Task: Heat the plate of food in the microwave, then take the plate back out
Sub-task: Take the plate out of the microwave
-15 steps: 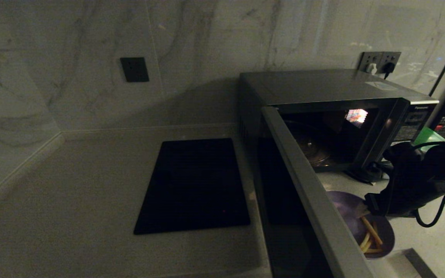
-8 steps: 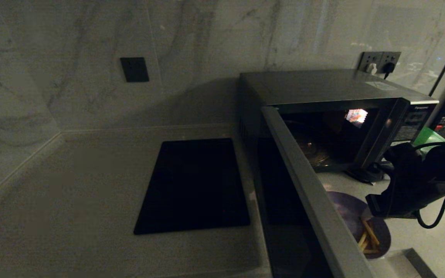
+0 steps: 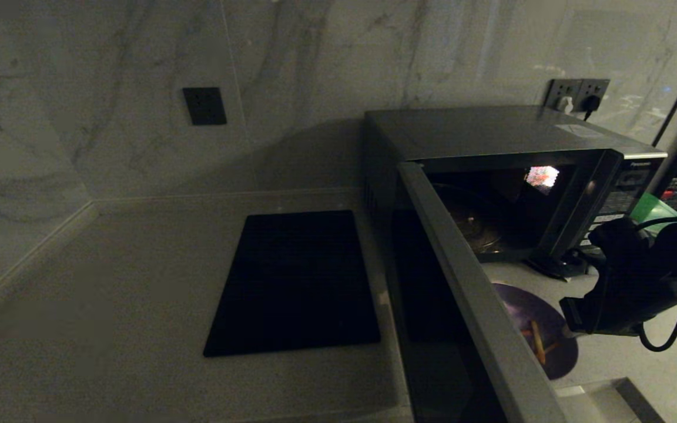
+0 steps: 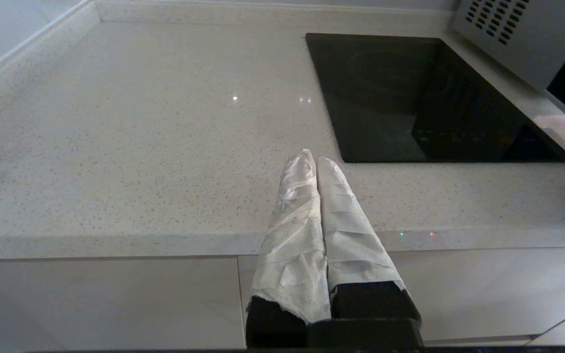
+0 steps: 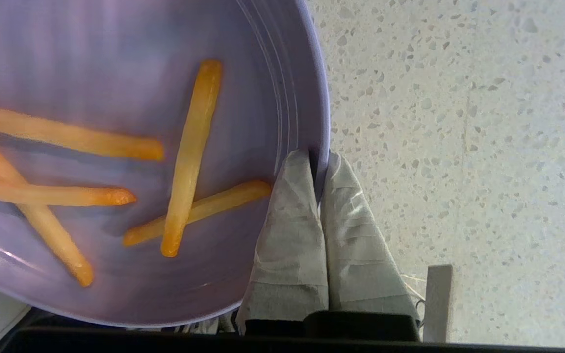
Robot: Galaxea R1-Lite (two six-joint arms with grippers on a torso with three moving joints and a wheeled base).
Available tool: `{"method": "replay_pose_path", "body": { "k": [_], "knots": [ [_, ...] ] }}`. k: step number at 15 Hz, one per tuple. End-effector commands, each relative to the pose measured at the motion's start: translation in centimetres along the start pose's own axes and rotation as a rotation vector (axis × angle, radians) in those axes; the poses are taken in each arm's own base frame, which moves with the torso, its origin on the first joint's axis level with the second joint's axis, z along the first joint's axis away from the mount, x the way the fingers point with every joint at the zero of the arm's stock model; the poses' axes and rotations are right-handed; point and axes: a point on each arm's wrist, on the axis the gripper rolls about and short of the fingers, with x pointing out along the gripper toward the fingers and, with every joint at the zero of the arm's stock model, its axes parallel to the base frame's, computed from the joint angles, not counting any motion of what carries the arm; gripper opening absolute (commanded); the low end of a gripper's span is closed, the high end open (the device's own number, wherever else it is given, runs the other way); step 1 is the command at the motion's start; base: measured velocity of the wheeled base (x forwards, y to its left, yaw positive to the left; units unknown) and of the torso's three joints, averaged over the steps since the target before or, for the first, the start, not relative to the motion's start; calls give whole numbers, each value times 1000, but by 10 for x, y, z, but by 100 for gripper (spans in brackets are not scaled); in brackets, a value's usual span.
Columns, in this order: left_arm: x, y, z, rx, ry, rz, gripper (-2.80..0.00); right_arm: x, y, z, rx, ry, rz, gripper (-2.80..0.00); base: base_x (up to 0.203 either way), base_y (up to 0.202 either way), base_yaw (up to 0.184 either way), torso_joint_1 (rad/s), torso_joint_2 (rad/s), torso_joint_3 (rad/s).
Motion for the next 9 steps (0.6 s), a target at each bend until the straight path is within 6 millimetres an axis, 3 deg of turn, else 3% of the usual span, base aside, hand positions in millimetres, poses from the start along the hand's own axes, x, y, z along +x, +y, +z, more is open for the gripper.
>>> {"method": "replay_pose_path", "body": {
  "k": [1,9],
  "knots": [
    [0,0,0,-1,1,1,-280,-10,0,-1,3,-23,0,-280,0,0,0,0,0,0],
    [0,0,0,-1,1,1,-280,-44,-3,-20,25,-81,-3,-280,0,0,0,0,0,0]
  ]
}}
